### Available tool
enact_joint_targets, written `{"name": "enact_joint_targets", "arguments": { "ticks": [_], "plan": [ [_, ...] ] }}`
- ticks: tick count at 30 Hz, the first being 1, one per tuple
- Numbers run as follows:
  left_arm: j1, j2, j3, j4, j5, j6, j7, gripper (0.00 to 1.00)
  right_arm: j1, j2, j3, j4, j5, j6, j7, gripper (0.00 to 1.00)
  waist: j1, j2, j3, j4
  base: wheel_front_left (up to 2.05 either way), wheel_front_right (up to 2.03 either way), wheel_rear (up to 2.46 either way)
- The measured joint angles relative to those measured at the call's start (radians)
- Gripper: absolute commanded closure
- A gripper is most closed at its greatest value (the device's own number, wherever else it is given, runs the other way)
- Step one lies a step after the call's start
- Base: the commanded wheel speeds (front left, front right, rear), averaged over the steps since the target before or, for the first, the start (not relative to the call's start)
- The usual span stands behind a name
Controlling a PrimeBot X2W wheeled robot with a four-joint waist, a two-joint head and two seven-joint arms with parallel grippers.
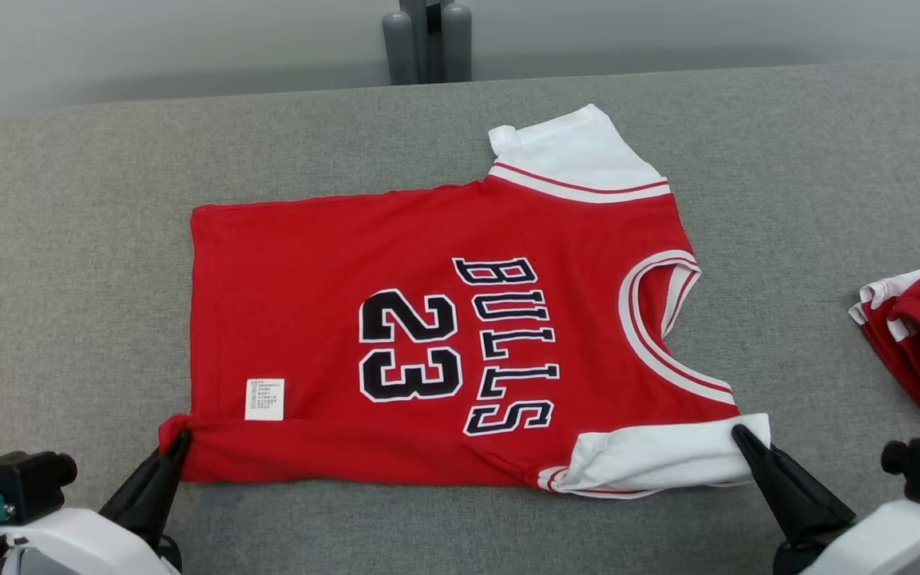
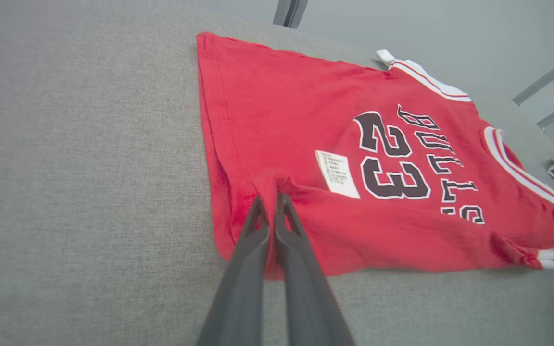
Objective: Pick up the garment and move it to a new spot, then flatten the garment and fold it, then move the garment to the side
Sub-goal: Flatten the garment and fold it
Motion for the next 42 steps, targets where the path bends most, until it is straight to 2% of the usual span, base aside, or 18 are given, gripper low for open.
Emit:
{"name": "enact_joint_targets", "arguments": {
  "ticks": [8, 14, 25, 35, 36, 37, 38, 39, 42],
  "plan": [
    [-0.109, -0.043, -0.031, 0.079, -0.002, -0.014, 0.018, 1.00, -0.224, -0.079, 0.109, 0.183, -0.026, 0.000, -0.034, 1.00, 0.0000, 0.0000, 0.026, 0.017, 0.00, 0.00, 0.00],
    [-0.145, -0.060, -0.041, 0.128, -0.003, -0.022, 0.016, 1.00, -0.326, -0.127, 0.157, 0.301, -0.004, 0.000, -0.072, 1.00, 0.0000, 0.0000, 0.043, 0.029, 0.00, 0.00, 0.00],
    [-0.175, -0.081, -0.053, 0.174, -0.003, -0.040, -0.001, 1.00, -0.445, -0.174, 0.204, 0.451, 0.035, 0.000, -0.165, 1.00, 0.0000, 0.0000, 0.057, 0.051, 0.00, 0.00, 0.00],
    [-0.203, -0.101, -0.074, 0.215, -0.010, -0.051, 0.013, 1.00, -0.500, -0.197, 0.252, 0.532, 0.067, 0.000, -0.246, 1.00, 0.0000, 0.0000, 0.063, 0.060, 0.00, 0.00, 0.00],
    [-0.206, -0.103, -0.076, 0.218, -0.010, -0.055, 0.014, 1.00, -0.505, -0.196, 0.261, 0.540, 0.068, 0.000, -0.256, 0.70, 0.0000, 0.0000, 0.063, 0.061, 0.00, 0.00, 0.00],
    [-0.207, -0.104, -0.077, 0.221, -0.011, -0.056, 0.016, 0.74, -0.508, -0.195, 0.266, 0.546, 0.072, 0.000, -0.266, 0.25, 0.0000, 0.0000, 0.062, 0.061, 0.00, 0.00, 0.00],
    [-0.207, -0.105, -0.078, 0.226, -0.016, -0.056, 0.023, 0.44, -0.511, -0.194, 0.270, 0.553, 0.081, 0.000, -0.274, 0.00, 0.0000, 0.0000, 0.061, 0.062, 0.00, 0.00, 0.00],
    [-0.208, -0.106, -0.081, 0.230, -0.024, -0.056, 0.030, 0.00, -0.512, -0.195, 0.273, 0.558, 0.083, 0.000, -0.284, 0.00, 0.0000, -0.0001, 0.060, 0.063, 0.00, 0.00, 0.00],
    [-0.208, -0.110, -0.079, 0.230, -0.025, -0.048, 0.025, 0.00, -0.512, -0.193, 0.262, 0.571, 0.095, 0.000, -0.327, 0.00, 0.0000, 0.0000, 0.054, 0.065, 0.00, 0.00, 0.00]
  ]
}}
